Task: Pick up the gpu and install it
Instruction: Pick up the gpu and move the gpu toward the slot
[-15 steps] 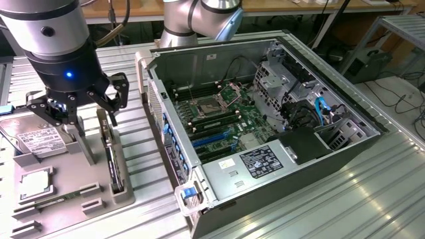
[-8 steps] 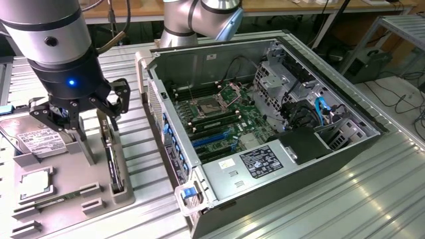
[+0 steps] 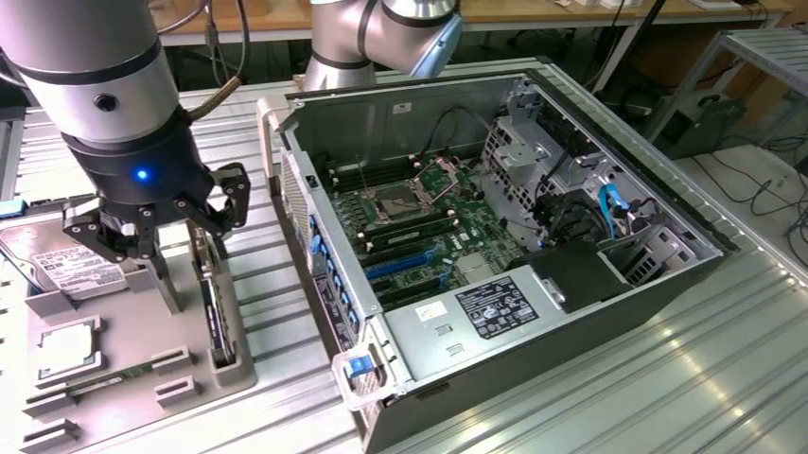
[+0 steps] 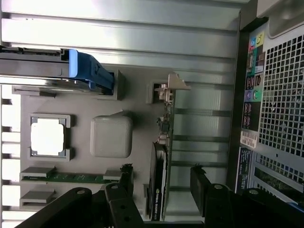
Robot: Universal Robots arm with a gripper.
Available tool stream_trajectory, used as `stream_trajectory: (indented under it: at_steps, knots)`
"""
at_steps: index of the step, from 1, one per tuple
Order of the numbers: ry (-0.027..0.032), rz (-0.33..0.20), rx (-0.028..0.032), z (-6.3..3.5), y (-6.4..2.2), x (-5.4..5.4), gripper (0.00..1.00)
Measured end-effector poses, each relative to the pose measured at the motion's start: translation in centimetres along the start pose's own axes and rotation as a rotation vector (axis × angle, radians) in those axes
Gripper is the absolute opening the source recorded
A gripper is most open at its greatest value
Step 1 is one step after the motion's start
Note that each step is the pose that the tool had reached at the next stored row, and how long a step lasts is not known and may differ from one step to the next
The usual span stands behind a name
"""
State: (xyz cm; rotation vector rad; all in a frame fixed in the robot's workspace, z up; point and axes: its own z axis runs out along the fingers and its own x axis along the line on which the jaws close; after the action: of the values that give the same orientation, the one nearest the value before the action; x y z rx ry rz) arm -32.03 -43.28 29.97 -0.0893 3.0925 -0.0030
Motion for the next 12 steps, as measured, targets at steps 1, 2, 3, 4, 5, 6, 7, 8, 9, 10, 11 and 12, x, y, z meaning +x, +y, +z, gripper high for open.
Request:
stream_trajectory:
  at_steps: [1,2,3,4,5,6,7,8,9,10,11,12]
  knots:
    - [-0.0001,0.000,-0.0001,0.04,0.00,0.0,0.60]
    - [-0.0002,0.000,-0.0001,0.08,-0.01,0.0,0.60]
    - [-0.0002,0.000,-0.0001,0.11,-0.02,0.0,0.60]
    - [-0.0003,0.000,-0.0001,0.16,-0.02,0.0,0.60]
    - [-0.0002,0.000,-0.0001,0.44,-0.07,0.0,0.60]
    - [-0.0002,0.000,-0.0001,0.76,-0.11,0.0,0.60]
    - [-0.0001,0.000,-0.0001,0.99,-0.14,0.1,0.60]
    - [0.0005,0.000,-0.0001,1.31,-0.17,0.1,0.60]
    - [0.0008,0.000,-0.0002,1.58,-0.21,0.1,0.60]
    - [0.0008,0.000,-0.0002,1.72,-0.25,0.1,0.60]
    - [0.0009,0.000,-0.0002,1.79,-0.28,0.1,0.60]
    - [0.0008,0.000,-0.0002,1.90,-0.29,0.1,0.60]
